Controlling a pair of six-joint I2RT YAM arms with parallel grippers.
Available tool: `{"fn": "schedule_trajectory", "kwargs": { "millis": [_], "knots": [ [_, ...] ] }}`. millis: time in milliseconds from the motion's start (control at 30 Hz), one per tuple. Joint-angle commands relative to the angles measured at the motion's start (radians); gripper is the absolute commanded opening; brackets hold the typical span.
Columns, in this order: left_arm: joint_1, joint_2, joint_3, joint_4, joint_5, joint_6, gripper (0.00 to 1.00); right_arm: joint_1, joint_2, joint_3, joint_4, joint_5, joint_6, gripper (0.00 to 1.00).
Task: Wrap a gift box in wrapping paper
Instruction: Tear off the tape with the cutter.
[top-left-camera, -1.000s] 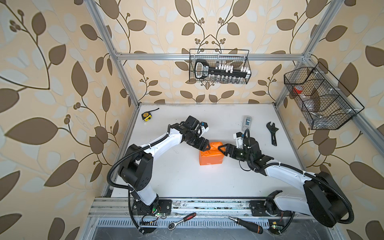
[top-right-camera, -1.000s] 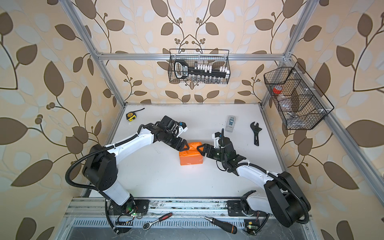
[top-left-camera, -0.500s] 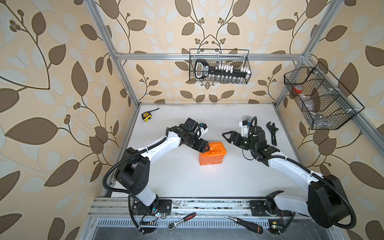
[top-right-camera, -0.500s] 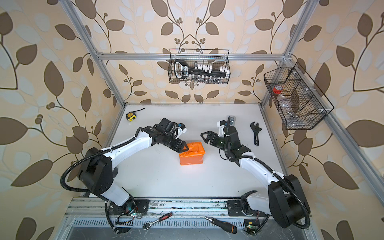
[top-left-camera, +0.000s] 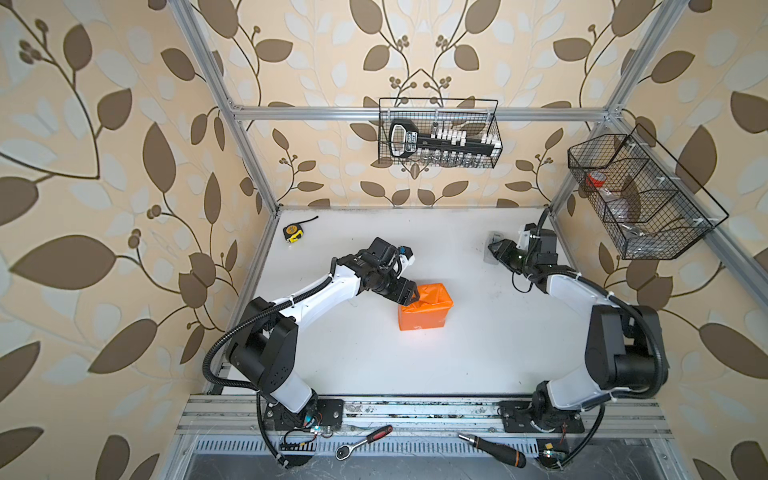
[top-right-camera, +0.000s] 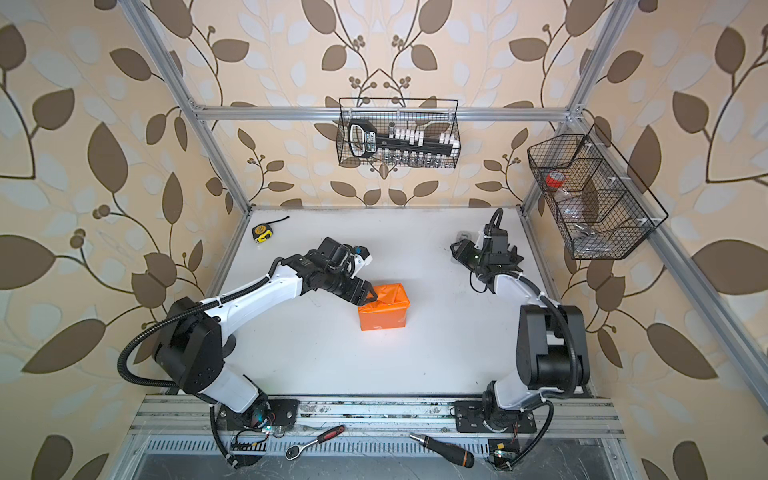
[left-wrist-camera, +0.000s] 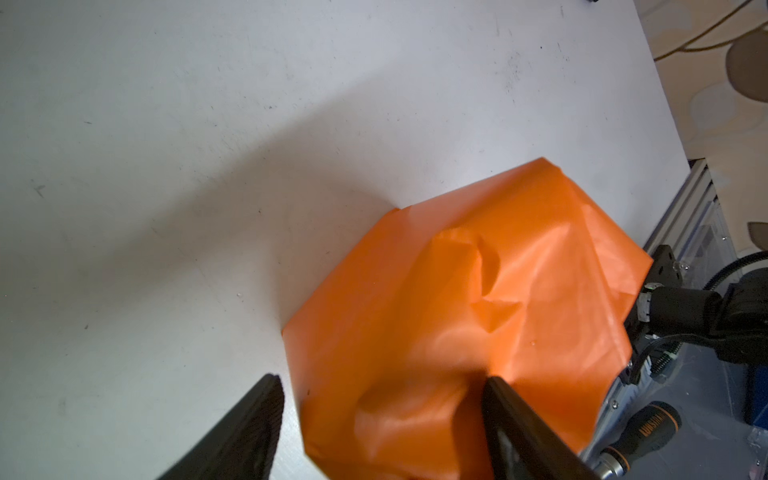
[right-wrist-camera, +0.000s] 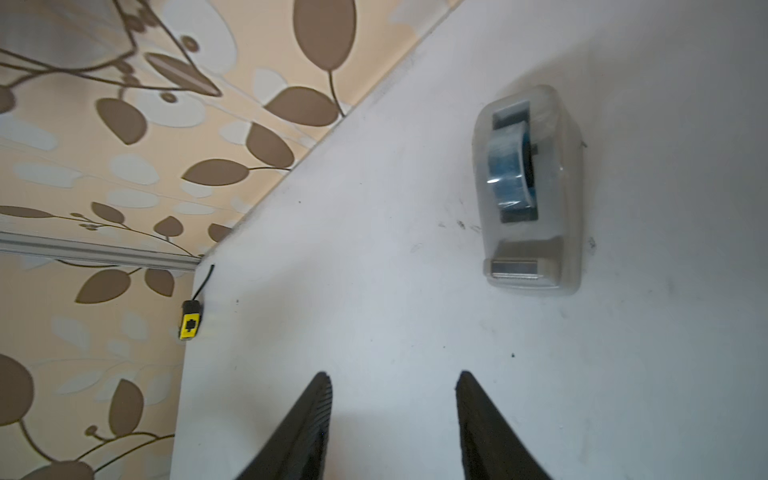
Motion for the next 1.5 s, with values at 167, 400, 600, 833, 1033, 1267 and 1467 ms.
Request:
{"fn": "schedule_trajectory", "kwargs": {
  "millis": [167,400,600,833,1033,1267,1467],
  "knots": [
    [-0.018,-0.019,-0.02,-0.013,-0.062,0.016,0.77,-0.027,0.142,0.14,-0.091,0.08,-0.097,0.47],
    [-0.024,-0.014,-0.019,-0.009,-0.056,0.021,0.77,-0.028,0.219,0.181,-0.118,0.093,-0.11,0.42],
    [-0.03,-0.01,-0.022,-0.012,-0.056,0.026,0.77,-0.031,0.266,0.207,-0.108,0.073,-0.122,0.41],
    [-0.031,-0.016,-0.029,-0.018,-0.061,0.03,0.76,-0.031,0.318,0.234,-0.094,0.041,-0.117,0.4],
    [-0.033,-0.014,-0.029,-0.022,-0.061,0.032,0.77,-0.031,0.329,0.249,-0.091,0.04,-0.116,0.39],
    [-0.035,-0.01,-0.034,-0.019,-0.059,0.032,0.77,-0.031,0.342,0.264,-0.088,0.035,-0.114,0.39],
    [-0.034,-0.003,-0.032,-0.019,-0.058,0.034,0.76,-0.032,0.374,0.275,-0.08,0.013,-0.096,0.36]
  ]
}}
